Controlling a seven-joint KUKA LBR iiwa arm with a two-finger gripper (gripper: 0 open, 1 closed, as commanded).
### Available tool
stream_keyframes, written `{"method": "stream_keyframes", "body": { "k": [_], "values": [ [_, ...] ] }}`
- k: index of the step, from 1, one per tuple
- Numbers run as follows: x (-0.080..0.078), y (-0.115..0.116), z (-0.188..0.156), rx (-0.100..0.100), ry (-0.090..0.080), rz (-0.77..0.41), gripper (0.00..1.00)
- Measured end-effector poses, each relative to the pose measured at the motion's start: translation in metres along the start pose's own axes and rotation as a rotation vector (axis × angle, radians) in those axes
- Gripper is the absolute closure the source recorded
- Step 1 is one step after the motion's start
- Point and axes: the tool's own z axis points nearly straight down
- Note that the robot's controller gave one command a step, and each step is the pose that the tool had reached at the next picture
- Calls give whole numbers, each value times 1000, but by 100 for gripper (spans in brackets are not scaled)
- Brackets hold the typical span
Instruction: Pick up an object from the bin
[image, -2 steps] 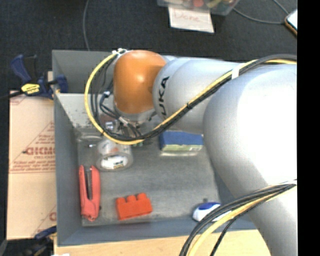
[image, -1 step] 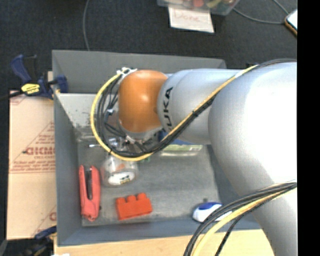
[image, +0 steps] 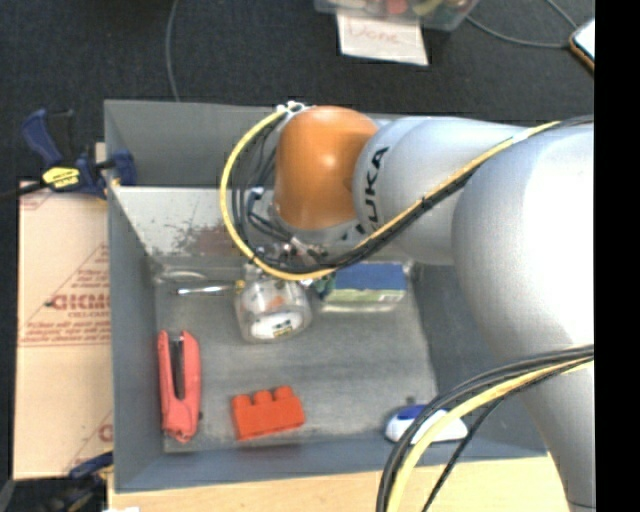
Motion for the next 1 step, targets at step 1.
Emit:
{"method": "stream_keyframes", "body": {
  "k": [1],
  "values": [
    [42,15,38,-9,14,-191,0]
  ]
}}
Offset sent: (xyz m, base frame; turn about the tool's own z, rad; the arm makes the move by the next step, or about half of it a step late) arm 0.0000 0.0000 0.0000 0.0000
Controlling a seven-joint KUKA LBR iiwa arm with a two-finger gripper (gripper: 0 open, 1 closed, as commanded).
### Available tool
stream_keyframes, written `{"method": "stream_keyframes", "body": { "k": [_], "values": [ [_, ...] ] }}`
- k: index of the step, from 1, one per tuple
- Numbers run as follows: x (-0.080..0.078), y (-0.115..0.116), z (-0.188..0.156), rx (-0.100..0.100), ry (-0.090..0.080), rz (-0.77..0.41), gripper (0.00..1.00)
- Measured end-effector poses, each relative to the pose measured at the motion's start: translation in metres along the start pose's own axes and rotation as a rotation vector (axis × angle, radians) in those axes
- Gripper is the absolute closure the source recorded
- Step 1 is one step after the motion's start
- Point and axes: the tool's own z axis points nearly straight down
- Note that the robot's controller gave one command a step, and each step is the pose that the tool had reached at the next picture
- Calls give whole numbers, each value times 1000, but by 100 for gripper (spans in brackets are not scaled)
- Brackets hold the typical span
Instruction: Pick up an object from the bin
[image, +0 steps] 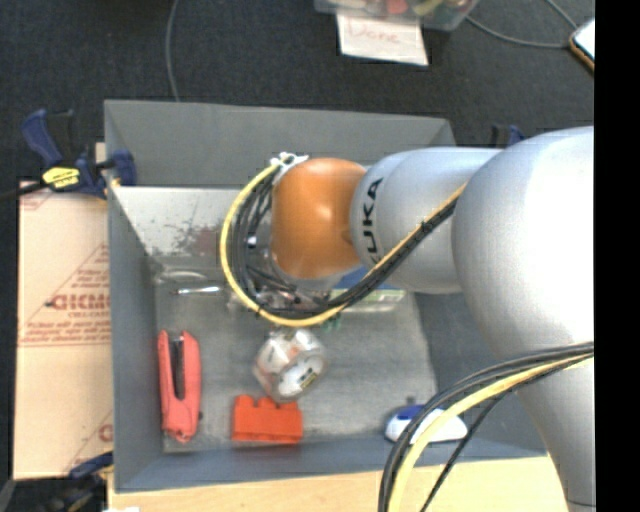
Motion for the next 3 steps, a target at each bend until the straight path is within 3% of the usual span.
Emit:
{"method": "stream_keyframes", "body": {
  "k": [1,2,3],
  "values": [
    [-1,0,-1,0,-4,-2,0],
    [101,5,-8,6,-27,22,0],
    [100,9,-7,11,-35,2,0]
  ]
}}
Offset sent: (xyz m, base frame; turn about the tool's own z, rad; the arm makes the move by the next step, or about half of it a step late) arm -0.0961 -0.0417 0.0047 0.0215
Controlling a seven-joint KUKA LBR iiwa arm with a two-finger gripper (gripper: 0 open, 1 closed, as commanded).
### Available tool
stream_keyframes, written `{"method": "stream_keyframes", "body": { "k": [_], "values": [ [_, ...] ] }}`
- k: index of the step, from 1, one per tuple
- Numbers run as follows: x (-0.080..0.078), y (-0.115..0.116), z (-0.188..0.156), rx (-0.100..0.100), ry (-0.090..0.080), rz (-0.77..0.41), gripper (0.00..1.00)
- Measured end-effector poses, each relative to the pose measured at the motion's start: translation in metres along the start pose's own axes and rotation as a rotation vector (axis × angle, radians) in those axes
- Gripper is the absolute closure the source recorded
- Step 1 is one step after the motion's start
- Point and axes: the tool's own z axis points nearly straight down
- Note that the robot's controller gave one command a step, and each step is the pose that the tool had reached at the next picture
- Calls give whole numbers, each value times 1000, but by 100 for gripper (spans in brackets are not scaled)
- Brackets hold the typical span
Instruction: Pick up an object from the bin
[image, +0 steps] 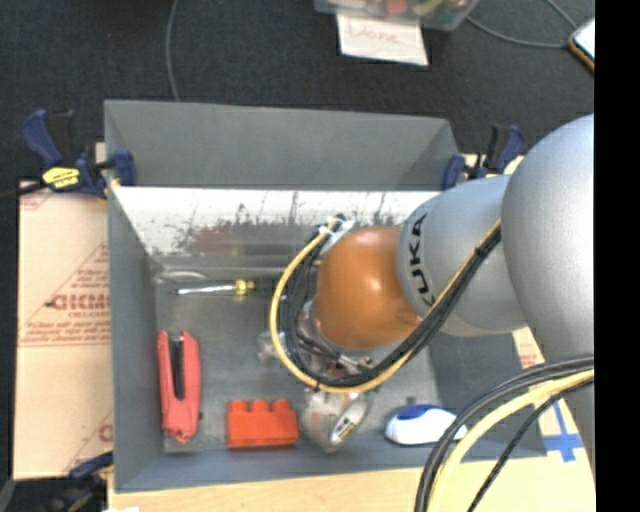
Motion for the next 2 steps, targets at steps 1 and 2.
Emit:
{"method": "stream_keyframes", "body": {
  "k": [1,2],
  "values": [
    [-52,82,7,-2,-6,185,0],
    [-53,71,-3,3,-2,133,0]
  ]
}}
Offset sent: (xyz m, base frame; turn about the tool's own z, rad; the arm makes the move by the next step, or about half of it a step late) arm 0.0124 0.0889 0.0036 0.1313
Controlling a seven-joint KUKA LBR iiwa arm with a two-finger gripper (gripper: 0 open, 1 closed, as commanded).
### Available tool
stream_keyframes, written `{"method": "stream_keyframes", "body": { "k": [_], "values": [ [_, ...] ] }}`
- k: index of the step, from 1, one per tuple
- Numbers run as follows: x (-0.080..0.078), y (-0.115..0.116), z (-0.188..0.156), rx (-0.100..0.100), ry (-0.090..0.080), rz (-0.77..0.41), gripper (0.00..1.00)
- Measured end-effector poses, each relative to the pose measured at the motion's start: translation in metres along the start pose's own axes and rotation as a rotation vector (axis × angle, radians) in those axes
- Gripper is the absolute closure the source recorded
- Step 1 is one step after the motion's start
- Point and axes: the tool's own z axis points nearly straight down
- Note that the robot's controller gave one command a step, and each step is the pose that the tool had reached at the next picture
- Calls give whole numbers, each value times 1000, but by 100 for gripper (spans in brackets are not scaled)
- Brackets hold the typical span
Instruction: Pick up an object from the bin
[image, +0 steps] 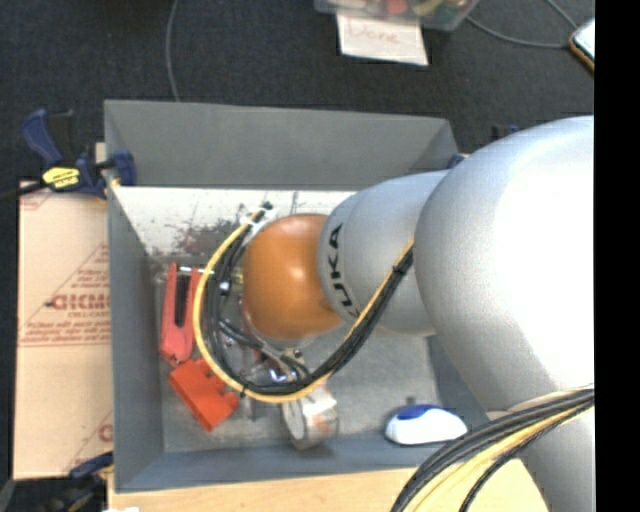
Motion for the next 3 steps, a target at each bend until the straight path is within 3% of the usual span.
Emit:
{"method": "stream_keyframes", "body": {
  "k": [1,2,3],
  "values": [
    [-8,-5,8,-3,-10,-171,0],
    [-66,-6,11,1,-6,-21,100],
    [-66,-6,11,1,-6,-21,100]
  ]
}}
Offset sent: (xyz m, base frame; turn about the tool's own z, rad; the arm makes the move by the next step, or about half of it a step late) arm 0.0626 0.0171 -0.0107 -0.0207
